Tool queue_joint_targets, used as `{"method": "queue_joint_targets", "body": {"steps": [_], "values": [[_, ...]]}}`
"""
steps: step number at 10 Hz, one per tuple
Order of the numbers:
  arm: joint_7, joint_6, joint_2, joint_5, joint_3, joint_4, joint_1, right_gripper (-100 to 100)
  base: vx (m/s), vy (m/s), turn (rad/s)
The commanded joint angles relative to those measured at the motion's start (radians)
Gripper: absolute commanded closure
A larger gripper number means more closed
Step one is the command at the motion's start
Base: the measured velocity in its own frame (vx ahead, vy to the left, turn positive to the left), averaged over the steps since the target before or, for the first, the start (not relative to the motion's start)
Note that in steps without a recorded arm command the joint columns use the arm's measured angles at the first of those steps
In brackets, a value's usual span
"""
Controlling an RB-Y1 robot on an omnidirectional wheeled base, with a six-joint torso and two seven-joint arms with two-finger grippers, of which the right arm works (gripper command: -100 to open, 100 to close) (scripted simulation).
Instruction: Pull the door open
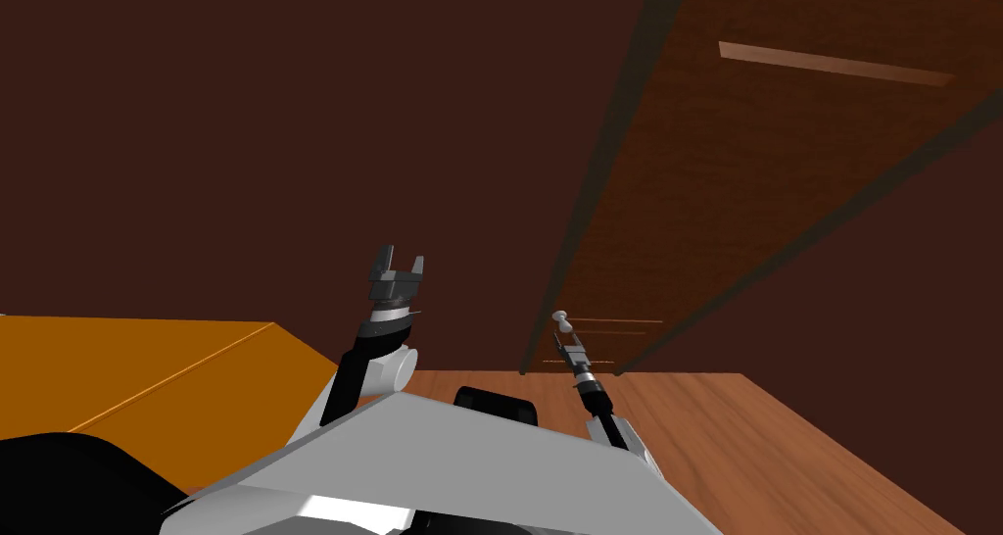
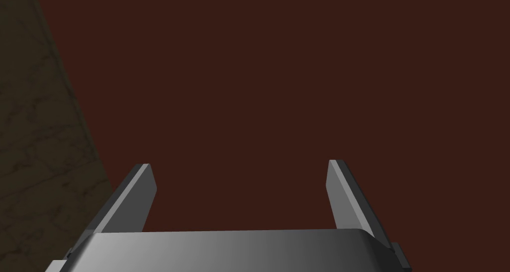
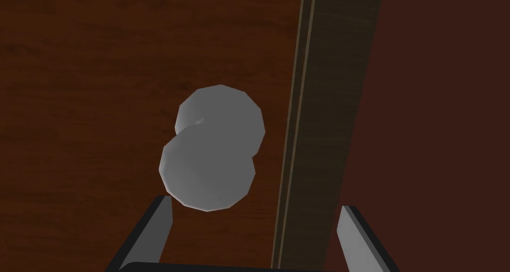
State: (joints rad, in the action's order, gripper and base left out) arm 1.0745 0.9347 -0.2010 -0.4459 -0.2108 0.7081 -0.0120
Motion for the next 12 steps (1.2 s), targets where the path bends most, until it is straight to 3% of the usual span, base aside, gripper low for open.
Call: {"method": "queue_joint_targets", "body": {"steps": [1, 3, 4, 5, 10, 11, 12], "values": [[0.002, 0.018, -0.012, 0.008, -0.015, -0.026, -0.004, -100, 0.180, 0.016, 0.069], [0.001, 0.025, -0.020, 0.014, -0.027, -0.034, -0.001, -100, 0.154, -0.033, 0.054], [0.003, 0.023, -0.005, 0.008, -0.016, -0.029, 0.021, -100, 0.020, 0.007, -0.005], [0.003, 0.023, -0.005, 0.008, -0.016, -0.029, 0.021, 100, -0.031, 0.004, -0.030], [0.003, 0.023, -0.005, 0.008, -0.016, -0.029, 0.021, 100, -0.005, -0.002, 0.002], [-0.002, 0.030, -0.013, 0.006, -0.015, -0.026, 0.027, -100, -0.121, 0.010, -0.023], [-0.004, 0.031, -0.016, 0.006, -0.014, -0.024, 0.028, -100, -0.179, 0.017, -0.027]]}}
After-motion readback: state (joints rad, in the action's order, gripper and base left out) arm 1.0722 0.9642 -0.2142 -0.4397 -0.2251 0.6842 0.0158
